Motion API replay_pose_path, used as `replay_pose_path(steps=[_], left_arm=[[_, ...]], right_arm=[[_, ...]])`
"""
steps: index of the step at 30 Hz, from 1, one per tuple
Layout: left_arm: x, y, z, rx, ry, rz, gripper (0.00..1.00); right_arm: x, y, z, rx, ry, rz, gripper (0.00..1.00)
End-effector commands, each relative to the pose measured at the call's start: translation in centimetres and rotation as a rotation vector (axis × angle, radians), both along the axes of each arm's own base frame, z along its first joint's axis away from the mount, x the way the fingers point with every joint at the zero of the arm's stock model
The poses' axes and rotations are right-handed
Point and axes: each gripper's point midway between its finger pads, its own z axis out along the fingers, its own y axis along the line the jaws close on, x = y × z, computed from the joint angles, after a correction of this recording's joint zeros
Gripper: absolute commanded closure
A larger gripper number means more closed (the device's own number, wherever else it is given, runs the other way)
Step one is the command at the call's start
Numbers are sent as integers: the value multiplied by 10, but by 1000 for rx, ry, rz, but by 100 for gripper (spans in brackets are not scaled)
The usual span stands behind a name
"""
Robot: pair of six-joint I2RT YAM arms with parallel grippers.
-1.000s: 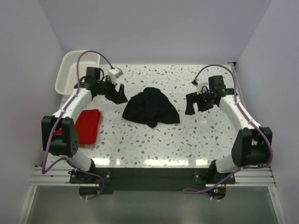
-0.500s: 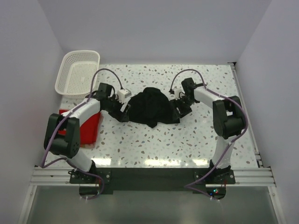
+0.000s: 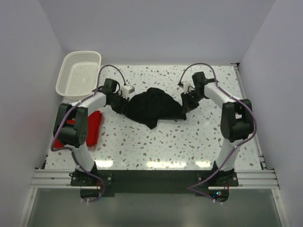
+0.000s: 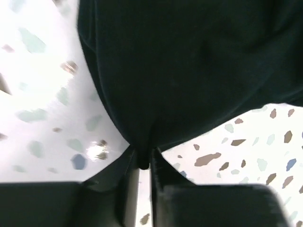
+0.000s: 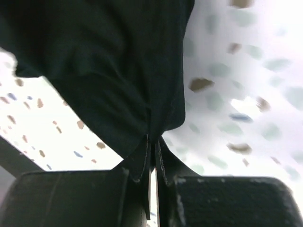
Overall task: Fold and stack the t-shirts
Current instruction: Flatten the tshirt out
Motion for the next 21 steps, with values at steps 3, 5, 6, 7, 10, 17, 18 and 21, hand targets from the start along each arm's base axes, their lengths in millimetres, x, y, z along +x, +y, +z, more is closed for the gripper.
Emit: replay_pose_path(steps=[3, 5, 6, 7, 10, 17, 18, 21], left_arm=[[68, 5, 102, -9, -303, 12, 100], [75, 5, 136, -4, -383, -41, 100], [68, 6, 142, 5, -375, -67, 100], [67, 7, 151, 23, -406, -112, 100], [54, 16, 186, 86, -487, -212, 100], [11, 19, 264, 140, -729, -416, 100], [6, 13, 267, 114, -742, -452, 97], [13, 4, 261, 75, -709, -430, 79]], right_arm=[[29, -39, 128, 99, -300, -73, 100], [25, -49, 151, 102, -343, -77, 100], [20, -51, 168, 106, -380, -73, 100], [12, -55, 175, 102, -378, -75, 100], [-3, -70, 209, 71, -474, -89, 100], [-18, -109, 274, -6, -708, -180, 100], [-16, -109, 282, -4, -739, -188, 100], [-5, -112, 289, -8, -769, -213, 100]])
